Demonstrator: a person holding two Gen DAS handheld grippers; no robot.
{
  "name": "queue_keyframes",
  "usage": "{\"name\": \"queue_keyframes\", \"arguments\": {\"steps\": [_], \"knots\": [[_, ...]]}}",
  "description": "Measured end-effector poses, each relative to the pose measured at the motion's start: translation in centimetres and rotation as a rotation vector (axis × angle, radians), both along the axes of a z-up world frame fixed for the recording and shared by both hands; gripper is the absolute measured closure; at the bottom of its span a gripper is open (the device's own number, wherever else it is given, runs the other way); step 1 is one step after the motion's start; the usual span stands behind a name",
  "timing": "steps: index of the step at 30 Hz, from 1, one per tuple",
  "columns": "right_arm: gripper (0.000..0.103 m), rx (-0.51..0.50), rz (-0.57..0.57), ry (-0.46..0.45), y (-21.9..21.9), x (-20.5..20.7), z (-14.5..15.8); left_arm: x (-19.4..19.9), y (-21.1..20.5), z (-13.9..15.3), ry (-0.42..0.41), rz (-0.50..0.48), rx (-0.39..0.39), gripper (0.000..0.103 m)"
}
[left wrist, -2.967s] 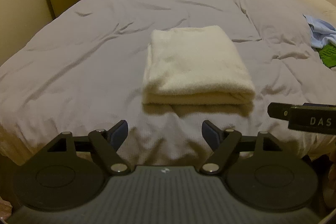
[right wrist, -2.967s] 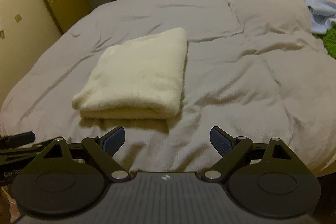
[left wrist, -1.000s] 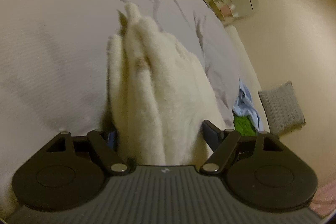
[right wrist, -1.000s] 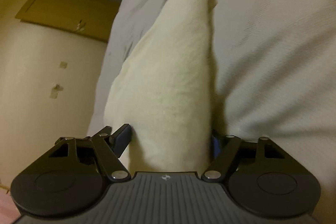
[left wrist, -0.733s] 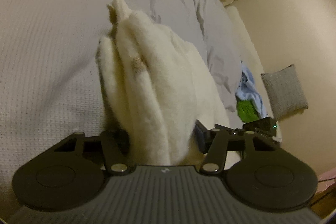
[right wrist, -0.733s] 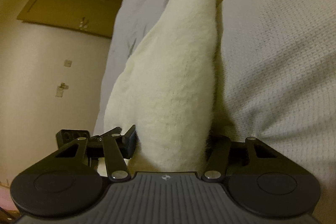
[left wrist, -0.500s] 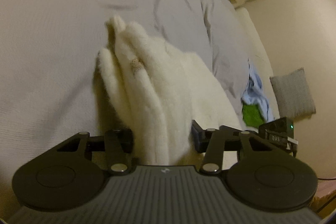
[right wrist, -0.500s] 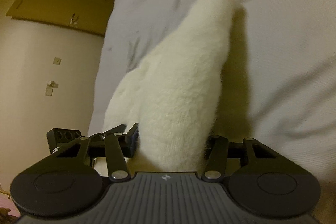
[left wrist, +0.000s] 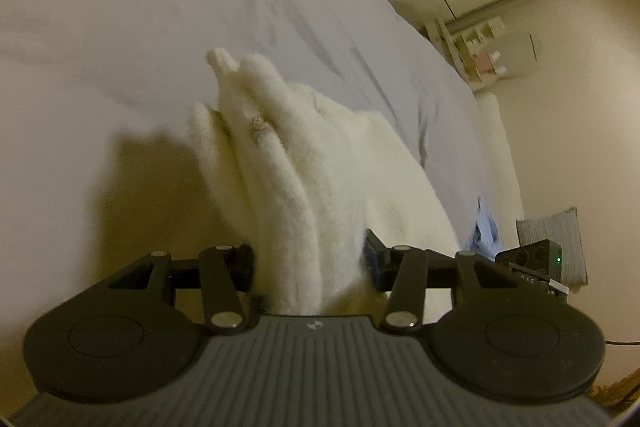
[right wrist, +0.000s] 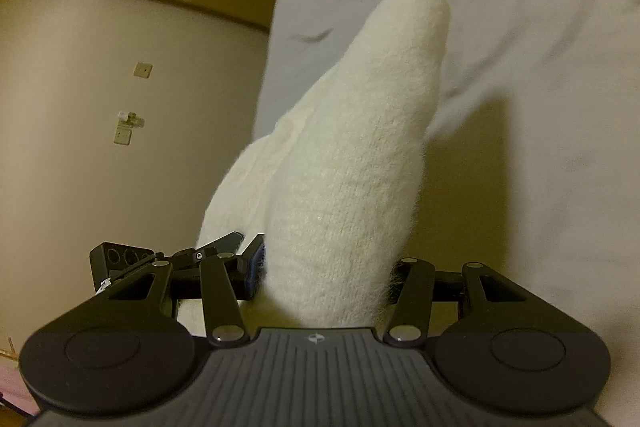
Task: Fold clothes
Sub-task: 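Lift the bundle with both grippers and carry it across the bed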
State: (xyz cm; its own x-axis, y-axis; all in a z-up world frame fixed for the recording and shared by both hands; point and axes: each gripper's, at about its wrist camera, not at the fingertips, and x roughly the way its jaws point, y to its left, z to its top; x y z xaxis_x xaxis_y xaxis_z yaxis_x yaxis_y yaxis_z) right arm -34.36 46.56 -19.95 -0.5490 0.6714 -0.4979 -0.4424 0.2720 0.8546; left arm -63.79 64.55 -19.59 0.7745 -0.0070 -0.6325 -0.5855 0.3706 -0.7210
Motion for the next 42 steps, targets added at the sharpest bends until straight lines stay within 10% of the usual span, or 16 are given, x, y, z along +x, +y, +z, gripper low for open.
{"name": "queue_keyframes", "arguments": {"steps": [16, 23, 28, 35, 42], "knots": [[0.053, 0.191, 0.056, -0.091, 27.9, -17.5, -5.7, -15.3, 25.9, -1.2, 0.105, 0.044, 0.229, 0.058], [0.053, 0.110, 0.095, -0.182, 33.2, -20.8, -11.6, -16.8, 30.6, -7.7, 0.178, 0.045, 0.257, 0.056], [0.031, 0.006, 0.109, -0.280, 34.3, -22.4, -13.5, -17.8, 31.6, -11.3, 0.186, 0.039, 0.219, 0.050], [0.027, -0.010, 0.262, -0.581, 32.1, -23.2, -8.5, -17.9, 28.0, -6.6, 0.347, 0.100, 0.334, 0.052], [0.079, -0.007, 0.542, -0.911, 27.1, -27.9, -6.2, -21.6, 20.1, -2.1, 0.380, 0.211, 0.334, 0.071]]}}
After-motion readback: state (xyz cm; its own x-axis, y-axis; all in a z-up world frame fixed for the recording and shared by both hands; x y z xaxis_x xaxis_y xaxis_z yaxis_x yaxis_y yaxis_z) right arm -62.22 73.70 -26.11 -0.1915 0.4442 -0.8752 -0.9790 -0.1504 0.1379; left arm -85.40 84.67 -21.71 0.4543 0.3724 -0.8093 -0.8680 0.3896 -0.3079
